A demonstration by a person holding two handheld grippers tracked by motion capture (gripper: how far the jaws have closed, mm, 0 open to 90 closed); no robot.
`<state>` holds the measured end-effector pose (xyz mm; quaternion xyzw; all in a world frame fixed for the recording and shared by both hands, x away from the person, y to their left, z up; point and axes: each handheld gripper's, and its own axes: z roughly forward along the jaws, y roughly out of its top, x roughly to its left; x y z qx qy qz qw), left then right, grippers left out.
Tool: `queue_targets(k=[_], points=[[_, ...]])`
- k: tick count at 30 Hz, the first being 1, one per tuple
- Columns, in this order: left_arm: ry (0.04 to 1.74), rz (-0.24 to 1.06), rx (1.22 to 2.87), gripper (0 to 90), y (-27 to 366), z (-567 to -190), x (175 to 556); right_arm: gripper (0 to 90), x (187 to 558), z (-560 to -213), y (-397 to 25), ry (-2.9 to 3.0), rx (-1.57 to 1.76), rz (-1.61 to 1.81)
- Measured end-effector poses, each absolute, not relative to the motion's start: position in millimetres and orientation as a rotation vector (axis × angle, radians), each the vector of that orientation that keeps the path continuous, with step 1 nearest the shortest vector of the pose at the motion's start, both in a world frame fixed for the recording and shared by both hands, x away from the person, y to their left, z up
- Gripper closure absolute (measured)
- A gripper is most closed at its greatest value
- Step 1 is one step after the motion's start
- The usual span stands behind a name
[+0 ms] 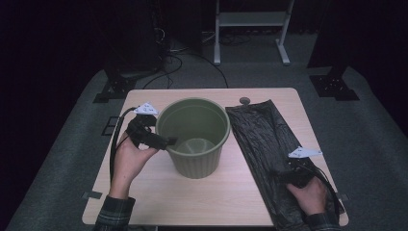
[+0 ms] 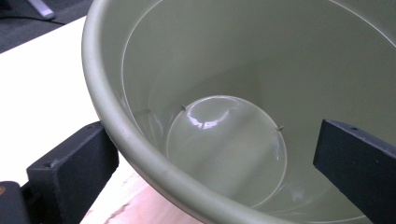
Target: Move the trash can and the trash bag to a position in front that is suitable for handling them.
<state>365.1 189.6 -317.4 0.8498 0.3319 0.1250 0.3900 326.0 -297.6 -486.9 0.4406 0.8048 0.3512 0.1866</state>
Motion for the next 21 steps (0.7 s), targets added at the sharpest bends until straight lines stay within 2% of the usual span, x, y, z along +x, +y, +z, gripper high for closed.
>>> queue_targets(k=[12,21], points=[[0.752,0.267,2.191,0.0,165,-318,339,10.2,326,-487,-297,2.267,1.244,0.99],[0.732,0.267,2.164,0.0,162,-318,337,10.1,326,-487,-298,2.267,1.244,0.99]])
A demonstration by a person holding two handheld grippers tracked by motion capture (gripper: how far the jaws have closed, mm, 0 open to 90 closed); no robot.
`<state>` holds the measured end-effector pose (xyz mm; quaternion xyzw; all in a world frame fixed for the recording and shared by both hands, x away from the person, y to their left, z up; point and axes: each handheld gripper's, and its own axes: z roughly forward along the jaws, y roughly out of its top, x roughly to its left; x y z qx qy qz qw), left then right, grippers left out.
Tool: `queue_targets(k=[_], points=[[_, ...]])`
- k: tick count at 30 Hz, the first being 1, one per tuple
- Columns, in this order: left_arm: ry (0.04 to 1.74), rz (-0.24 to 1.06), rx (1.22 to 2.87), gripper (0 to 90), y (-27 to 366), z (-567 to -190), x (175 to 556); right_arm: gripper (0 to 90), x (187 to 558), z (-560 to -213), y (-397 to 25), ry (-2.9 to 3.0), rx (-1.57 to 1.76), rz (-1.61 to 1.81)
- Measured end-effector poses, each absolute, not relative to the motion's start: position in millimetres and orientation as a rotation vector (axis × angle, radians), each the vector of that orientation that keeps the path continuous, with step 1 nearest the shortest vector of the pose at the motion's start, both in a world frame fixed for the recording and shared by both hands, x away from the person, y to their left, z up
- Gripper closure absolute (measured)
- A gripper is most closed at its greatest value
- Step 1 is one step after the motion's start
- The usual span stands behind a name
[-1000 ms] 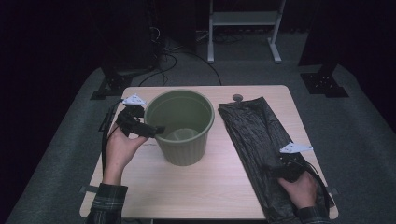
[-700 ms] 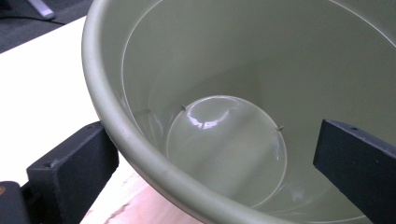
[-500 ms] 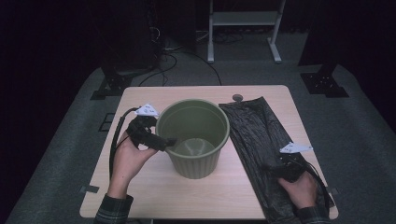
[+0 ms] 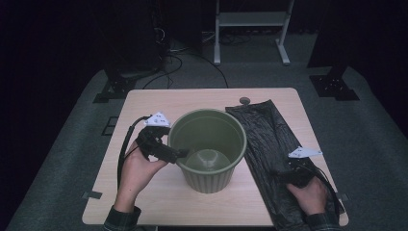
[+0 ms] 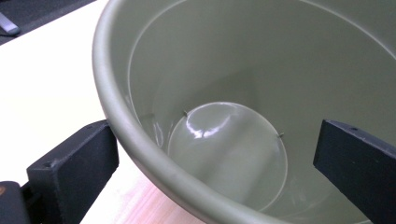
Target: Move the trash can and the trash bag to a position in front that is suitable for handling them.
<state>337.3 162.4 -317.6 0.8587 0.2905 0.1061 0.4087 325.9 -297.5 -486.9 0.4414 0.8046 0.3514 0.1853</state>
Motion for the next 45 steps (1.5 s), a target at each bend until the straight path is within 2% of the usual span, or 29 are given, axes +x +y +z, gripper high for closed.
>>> queue_targets(k=[8,23,35,45], points=[[0.728,0.309,2.135,0.0,171,-302,338,10.1,326,-487,-297,2.267,1.244,0.99],[0.727,0.368,2.108,0.0,207,-297,301,10.0,324,-487,-296,2.248,1.267,0.979],[0.75,0.424,2.09,0.0,218,-330,272,10.0,324,-487,-295,2.244,1.27,0.977],[0.759,0.427,2.085,0.0,220,-367,270,10.0,323,-487,-294,2.266,1.243,0.987]])
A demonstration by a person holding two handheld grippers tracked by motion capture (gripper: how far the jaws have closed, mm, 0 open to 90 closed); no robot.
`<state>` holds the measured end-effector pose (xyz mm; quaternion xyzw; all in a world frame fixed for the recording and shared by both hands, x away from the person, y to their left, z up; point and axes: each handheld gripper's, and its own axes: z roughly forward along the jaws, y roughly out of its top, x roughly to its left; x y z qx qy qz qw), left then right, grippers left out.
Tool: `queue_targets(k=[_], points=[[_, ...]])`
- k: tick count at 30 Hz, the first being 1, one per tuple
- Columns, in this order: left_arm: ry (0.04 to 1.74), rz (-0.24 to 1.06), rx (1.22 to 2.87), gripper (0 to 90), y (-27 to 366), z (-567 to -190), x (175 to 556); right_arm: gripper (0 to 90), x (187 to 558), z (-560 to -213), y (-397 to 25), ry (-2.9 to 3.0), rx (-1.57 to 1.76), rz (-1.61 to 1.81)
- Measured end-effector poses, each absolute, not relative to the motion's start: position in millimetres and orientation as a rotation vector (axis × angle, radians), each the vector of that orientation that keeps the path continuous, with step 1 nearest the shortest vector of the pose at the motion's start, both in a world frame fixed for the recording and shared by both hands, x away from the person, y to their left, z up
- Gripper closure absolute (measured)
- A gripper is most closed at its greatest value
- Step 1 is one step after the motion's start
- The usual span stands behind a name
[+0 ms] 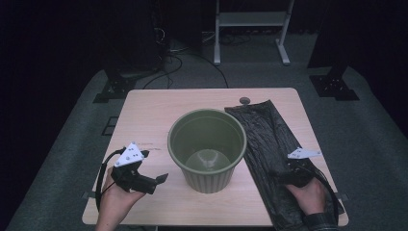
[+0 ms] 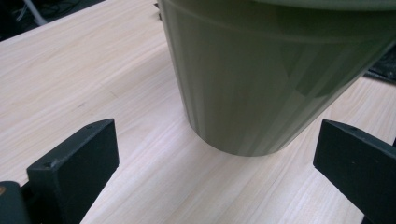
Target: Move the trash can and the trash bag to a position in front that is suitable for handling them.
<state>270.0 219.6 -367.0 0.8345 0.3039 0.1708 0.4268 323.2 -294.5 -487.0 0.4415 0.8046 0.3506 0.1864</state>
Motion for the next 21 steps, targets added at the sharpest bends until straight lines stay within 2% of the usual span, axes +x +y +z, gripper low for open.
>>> queue_targets(k=[21], points=[[0.755,0.396,2.102,0.0,212,-439,293,10.1,323,-487,-295,2.266,1.245,0.99]])
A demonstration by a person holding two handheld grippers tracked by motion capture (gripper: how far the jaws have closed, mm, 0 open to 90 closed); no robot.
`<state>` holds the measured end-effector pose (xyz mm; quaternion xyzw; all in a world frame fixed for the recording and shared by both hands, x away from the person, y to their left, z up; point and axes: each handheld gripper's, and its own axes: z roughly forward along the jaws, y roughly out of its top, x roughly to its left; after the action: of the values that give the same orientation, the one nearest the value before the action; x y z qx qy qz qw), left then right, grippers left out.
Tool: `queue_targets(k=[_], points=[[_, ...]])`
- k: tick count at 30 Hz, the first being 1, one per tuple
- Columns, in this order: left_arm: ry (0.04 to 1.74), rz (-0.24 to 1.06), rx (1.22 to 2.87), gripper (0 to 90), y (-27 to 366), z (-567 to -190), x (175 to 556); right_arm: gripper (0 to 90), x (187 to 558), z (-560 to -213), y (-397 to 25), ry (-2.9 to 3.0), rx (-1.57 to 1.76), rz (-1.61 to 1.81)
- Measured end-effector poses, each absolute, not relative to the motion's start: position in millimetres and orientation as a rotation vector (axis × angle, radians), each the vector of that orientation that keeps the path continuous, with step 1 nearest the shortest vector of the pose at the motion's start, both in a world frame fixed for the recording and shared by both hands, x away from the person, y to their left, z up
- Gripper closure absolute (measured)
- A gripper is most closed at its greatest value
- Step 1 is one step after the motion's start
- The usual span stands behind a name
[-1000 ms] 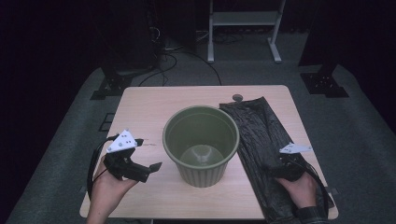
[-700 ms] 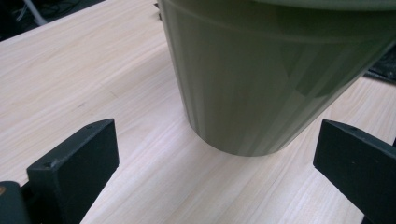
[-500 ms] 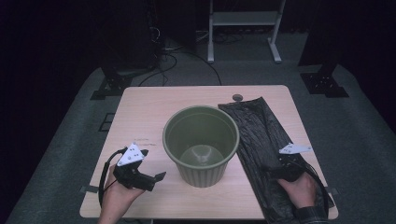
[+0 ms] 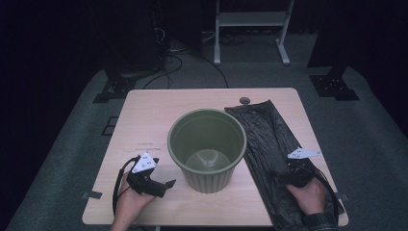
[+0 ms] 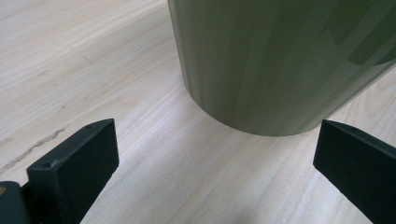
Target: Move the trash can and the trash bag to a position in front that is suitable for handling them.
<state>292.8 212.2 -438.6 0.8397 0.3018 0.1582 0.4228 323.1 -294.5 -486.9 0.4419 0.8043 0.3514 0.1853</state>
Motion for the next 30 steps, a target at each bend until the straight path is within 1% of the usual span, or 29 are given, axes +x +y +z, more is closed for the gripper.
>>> queue_targets(k=[11,14,22,24,30], points=[[0.779,0.392,2.099,0.0,220,-466,304,10.1,324,-487,-295,2.271,1.24,0.991],[0.78,0.397,2.144,0.0,219,-471,306,10.1,324,-487,-295,2.271,1.24,0.991],[0.794,0.353,2.207,0.0,213,-481,311,10.1,324,-487,-295,2.272,1.239,0.992],[0.801,0.359,2.226,0.0,212,-483,312,10.1,324,-487,-295,2.272,1.239,0.991],[0.813,0.355,2.231,0.0,212,-484,313,10.1,324,-487,-295,2.272,1.239,0.991]])
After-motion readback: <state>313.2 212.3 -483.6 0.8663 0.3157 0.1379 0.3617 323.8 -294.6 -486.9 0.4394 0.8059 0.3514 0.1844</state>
